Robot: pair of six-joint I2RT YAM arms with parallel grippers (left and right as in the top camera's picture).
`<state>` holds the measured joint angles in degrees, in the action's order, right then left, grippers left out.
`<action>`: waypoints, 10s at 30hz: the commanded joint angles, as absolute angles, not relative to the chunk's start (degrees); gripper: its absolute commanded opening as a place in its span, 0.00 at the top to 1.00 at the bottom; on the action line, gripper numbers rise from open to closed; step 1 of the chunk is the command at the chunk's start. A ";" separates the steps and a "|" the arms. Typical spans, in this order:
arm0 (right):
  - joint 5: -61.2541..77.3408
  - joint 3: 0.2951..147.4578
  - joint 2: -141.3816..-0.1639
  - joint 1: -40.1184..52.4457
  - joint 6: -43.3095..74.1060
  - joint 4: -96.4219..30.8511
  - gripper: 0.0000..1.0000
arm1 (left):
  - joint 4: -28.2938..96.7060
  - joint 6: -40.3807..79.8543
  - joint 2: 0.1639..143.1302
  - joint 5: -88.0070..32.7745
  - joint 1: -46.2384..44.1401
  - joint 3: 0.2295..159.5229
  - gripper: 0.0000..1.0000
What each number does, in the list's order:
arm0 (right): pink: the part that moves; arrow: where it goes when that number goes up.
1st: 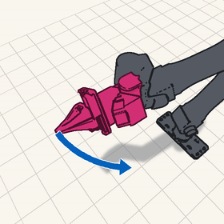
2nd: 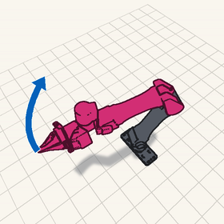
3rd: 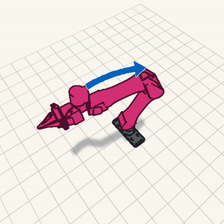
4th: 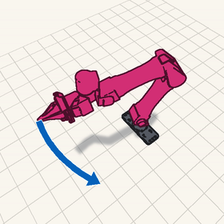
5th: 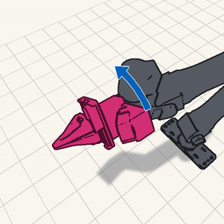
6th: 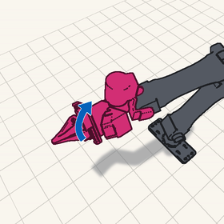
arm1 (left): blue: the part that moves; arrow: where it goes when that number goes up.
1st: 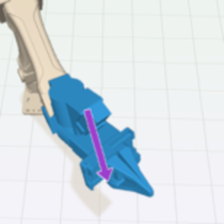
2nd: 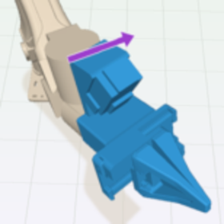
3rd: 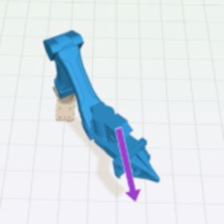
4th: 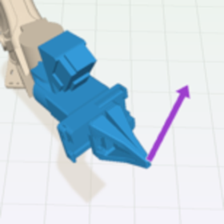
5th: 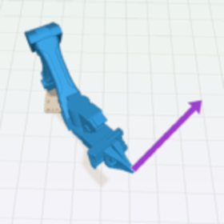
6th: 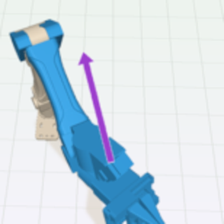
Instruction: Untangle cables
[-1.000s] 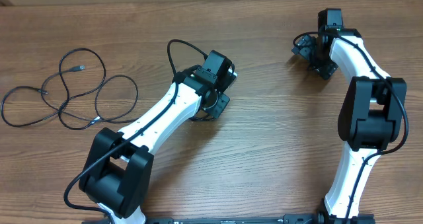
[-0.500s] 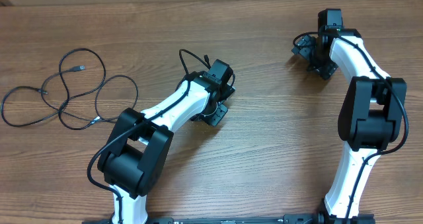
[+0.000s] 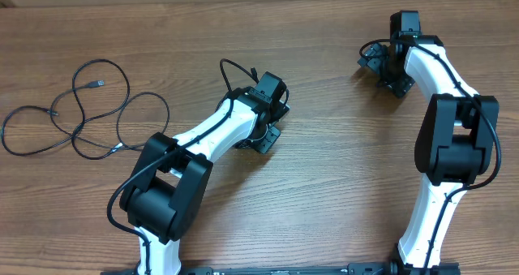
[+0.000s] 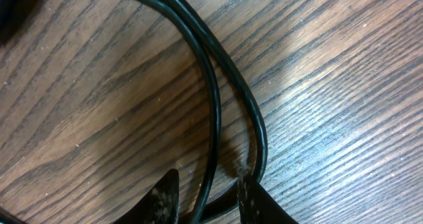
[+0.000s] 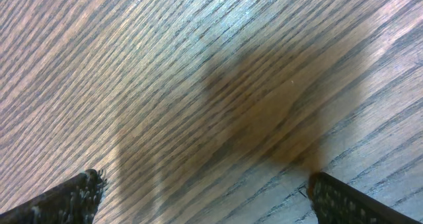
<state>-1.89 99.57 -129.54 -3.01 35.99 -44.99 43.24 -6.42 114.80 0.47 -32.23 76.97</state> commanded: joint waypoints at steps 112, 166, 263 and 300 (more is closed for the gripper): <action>-1.45 98.48 -131.39 -3.25 36.23 -41.80 0.00 | 31.99 -17.02 112.88 -2.72 -24.01 77.23 0.48; -1.45 98.48 -131.39 -3.25 36.23 -41.80 0.00 | 60.71 -34.81 124.07 -9.67 -23.27 86.41 0.75; -1.45 98.48 -131.39 -3.25 36.23 -41.80 0.00 | 70.57 26.68 108.36 1.34 22.04 102.76 0.89; -1.45 98.48 -131.39 -3.25 36.23 -41.80 0.00 | 68.10 15.18 133.97 -7.94 -12.53 102.37 0.00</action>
<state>-1.74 99.39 -129.75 -3.01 35.99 -41.85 70.19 16.27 131.48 -7.66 -11.31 102.72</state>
